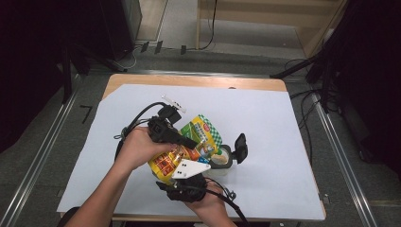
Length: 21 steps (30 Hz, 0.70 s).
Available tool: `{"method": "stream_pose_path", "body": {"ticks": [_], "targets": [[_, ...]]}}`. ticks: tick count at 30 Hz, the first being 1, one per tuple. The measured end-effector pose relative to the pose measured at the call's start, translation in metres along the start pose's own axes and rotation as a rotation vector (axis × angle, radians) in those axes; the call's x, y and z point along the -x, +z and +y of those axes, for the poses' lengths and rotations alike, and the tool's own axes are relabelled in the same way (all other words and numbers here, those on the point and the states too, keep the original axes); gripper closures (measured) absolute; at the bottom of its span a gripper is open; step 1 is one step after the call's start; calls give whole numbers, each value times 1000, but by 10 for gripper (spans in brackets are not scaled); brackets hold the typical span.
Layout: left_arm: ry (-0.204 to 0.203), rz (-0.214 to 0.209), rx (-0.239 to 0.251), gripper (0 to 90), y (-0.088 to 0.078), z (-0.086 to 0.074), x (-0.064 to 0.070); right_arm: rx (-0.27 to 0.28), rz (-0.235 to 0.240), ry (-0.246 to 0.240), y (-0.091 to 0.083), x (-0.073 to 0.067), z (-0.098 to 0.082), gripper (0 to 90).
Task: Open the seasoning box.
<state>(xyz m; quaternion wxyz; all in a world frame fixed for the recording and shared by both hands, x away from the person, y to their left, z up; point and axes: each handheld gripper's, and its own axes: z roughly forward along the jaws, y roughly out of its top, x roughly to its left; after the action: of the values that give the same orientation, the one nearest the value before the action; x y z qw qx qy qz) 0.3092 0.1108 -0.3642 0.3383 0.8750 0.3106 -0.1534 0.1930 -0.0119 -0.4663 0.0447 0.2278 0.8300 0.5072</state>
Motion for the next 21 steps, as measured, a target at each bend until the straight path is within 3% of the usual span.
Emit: {"method": "stream_pose_path", "body": {"ticks": [6,13,21], "targets": [[16,-10,0,840,0,-1,1,19,11,59,0,-2,0,622],[43,-19,7,781,-3,-5,2,47,21,95,-3,-2,1,626],[7,-30,7,709,-7,-9,2,64,30,123,-5,0,1,633]]}}
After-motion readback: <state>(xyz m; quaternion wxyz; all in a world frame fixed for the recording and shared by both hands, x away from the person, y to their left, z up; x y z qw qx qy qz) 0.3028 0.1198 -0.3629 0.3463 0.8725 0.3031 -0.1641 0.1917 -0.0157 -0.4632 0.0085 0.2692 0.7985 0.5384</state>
